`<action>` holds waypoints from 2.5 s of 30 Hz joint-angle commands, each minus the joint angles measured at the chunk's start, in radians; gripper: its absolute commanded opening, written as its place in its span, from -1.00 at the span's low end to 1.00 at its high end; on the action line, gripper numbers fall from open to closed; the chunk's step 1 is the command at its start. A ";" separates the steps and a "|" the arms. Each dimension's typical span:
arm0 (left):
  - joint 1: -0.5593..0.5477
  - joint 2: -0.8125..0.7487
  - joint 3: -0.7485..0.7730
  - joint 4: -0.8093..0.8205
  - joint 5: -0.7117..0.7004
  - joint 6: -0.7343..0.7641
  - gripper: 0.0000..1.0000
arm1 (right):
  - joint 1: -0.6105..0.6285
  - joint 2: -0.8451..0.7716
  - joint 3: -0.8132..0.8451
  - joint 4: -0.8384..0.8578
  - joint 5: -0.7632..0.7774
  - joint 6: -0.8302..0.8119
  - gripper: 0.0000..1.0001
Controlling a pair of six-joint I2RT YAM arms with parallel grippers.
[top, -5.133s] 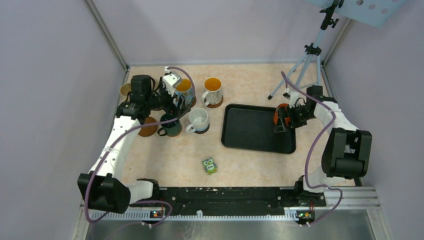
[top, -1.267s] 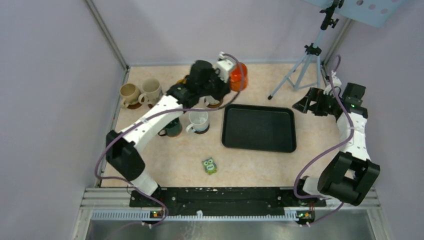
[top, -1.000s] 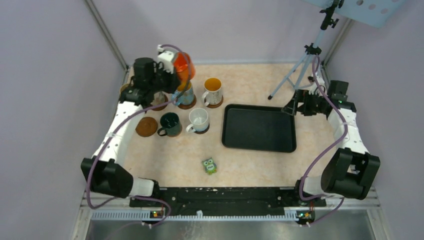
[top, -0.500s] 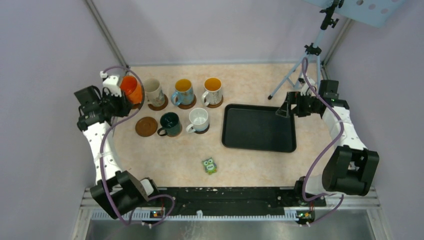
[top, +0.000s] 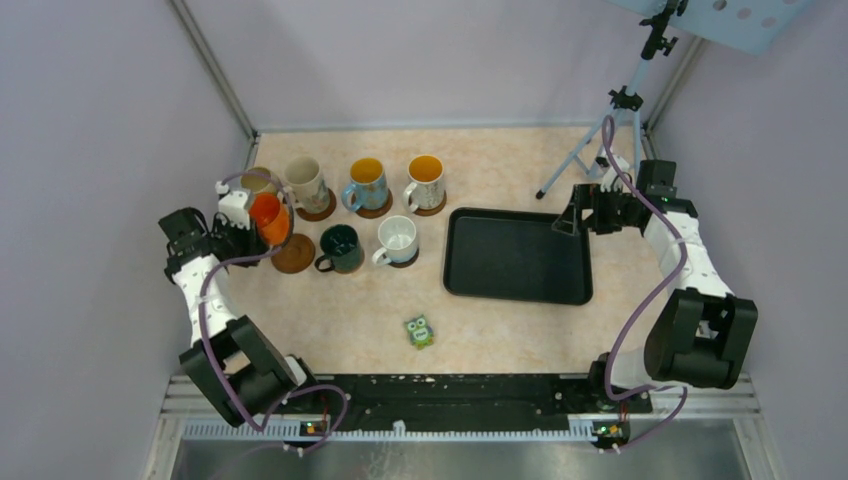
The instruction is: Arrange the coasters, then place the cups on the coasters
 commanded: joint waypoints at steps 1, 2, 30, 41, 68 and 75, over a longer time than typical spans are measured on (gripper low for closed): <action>0.005 -0.024 -0.062 0.148 0.051 0.101 -1.00 | 0.007 0.000 0.015 0.025 -0.003 -0.022 0.96; 0.006 -0.027 -0.080 0.158 0.054 0.117 -1.00 | 0.007 0.000 0.014 0.025 -0.005 -0.022 0.96; 0.005 0.244 -0.145 0.228 0.087 0.376 -1.00 | 0.007 0.007 0.009 0.024 -0.006 -0.013 0.96; 0.006 0.287 -0.148 0.230 0.084 0.385 -0.76 | 0.007 0.014 0.012 0.025 -0.006 -0.007 0.96; 0.006 0.168 -0.063 0.090 0.017 0.340 0.77 | 0.007 -0.007 0.028 -0.045 0.078 -0.090 0.96; 0.006 0.045 0.009 0.032 -0.018 0.260 0.97 | 0.006 -0.010 0.010 -0.074 0.213 -0.152 0.93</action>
